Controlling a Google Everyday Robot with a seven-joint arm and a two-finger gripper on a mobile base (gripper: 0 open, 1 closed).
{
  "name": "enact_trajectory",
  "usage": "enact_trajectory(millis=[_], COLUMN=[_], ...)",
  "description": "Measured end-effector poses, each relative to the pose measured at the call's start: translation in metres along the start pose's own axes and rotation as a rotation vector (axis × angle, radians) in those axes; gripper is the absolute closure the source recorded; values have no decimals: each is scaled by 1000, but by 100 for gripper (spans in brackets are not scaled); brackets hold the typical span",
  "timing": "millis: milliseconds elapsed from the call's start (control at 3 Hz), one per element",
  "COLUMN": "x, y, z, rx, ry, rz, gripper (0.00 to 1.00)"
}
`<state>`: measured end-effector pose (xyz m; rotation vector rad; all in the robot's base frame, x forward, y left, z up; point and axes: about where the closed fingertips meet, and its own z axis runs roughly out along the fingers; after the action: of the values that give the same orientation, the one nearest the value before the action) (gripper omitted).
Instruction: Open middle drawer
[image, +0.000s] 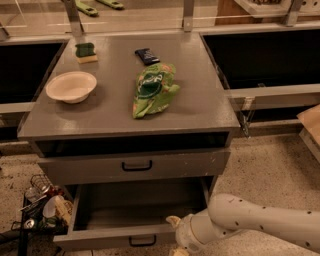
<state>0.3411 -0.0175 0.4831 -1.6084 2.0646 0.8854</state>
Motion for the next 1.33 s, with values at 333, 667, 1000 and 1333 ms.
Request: enact_trajectory(millis=[333, 667, 1000, 1333], x=[-4, -19, -20, -17], y=[-12, -32, -31, -25], z=[10, 50, 51, 62], rx=[0, -17, -19, -81], ry=[-23, 0, 1, 13], rz=[-2, -7, -9, -16], gripper=[0, 0, 0, 0])
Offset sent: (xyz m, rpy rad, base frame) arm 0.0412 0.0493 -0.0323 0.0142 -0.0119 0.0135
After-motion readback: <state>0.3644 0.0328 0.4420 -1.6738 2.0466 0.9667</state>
